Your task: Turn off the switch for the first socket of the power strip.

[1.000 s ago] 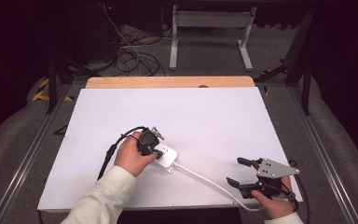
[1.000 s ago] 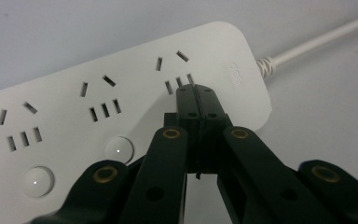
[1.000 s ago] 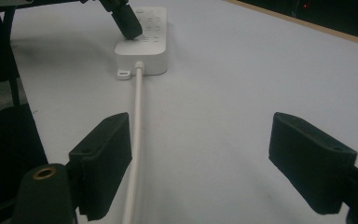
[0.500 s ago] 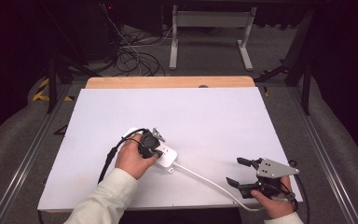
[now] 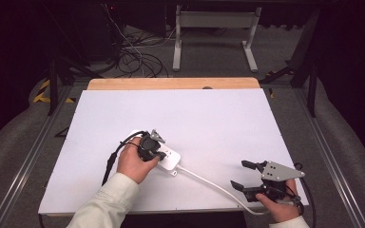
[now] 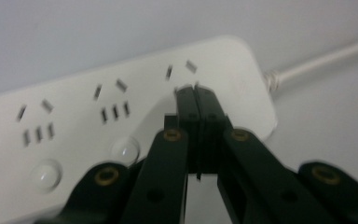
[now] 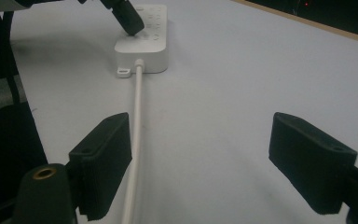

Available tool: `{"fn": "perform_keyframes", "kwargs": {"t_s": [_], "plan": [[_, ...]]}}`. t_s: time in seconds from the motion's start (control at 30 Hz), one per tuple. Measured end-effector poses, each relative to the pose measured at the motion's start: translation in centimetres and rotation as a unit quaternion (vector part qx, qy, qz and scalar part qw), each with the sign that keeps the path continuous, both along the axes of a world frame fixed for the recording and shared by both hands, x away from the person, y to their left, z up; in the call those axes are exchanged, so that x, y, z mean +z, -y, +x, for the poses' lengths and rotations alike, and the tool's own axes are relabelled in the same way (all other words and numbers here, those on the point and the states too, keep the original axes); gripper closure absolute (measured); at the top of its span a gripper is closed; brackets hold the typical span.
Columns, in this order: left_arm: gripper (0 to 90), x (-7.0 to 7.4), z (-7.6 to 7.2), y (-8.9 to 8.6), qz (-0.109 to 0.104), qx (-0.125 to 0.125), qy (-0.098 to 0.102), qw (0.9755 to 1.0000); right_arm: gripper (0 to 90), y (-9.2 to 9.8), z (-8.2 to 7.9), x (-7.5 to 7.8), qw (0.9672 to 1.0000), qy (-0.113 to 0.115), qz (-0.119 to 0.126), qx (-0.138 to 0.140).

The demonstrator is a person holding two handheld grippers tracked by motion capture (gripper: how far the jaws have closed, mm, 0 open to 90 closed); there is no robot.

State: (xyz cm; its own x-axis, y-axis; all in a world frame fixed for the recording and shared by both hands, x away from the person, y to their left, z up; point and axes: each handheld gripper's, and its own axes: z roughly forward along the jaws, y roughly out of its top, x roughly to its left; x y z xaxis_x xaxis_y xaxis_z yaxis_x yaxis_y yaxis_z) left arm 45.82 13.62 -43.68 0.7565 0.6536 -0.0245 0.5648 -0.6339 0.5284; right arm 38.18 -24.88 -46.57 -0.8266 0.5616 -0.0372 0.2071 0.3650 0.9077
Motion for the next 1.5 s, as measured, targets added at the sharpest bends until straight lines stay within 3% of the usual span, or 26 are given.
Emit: {"fn": "perform_keyframes", "kwargs": {"t_s": [0.1,0.4,0.8,1.0,1.03,1.07,1.3,1.5], "plan": [[90.0,0.8,-0.5,-0.1,-0.023,-0.004,0.015,0.9996,21.4,0.1,0.1,0.0,1.0000,0.000,-0.001,-0.003],[90.0,3.2,-1.7,-0.8,-0.039,-0.014,0.043,0.9982,21.4,0.0,0.0,0.0,1.0000,0.000,0.002,-0.003],[90.0,4.4,-2.2,-0.7,-0.039,-0.019,0.052,0.9977,21.4,0.1,0.0,0.0,1.0000,-0.001,0.001,-0.003],[89.8,4.9,-2.6,-1.1,-0.062,-0.014,0.057,0.9963,21.4,0.0,0.0,0.0,1.0000,0.000,0.001,-0.002],[87.9,4.9,-2.6,-1.2,-0.066,-0.012,0.059,0.9960,21.4,0.0,0.0,0.0,1.0000,0.000,0.001,-0.002],[76.3,5.0,-2.7,-1.2,-0.070,-0.010,0.061,0.9956,21.4,0.0,0.0,0.0,1.0000,-0.001,0.001,-0.002],[54.2,5.5,-3.6,-1.5,-0.091,-0.019,0.095,0.9911,21.4,0.0,0.0,0.0,1.0000,-0.002,0.002,-0.002],[37.3,6.0,-4.3,-2.1,-0.113,-0.024,0.124,0.9856,21.4,0.0,0.0,-0.1,1.0000,-0.002,0.003,-0.001]]}}
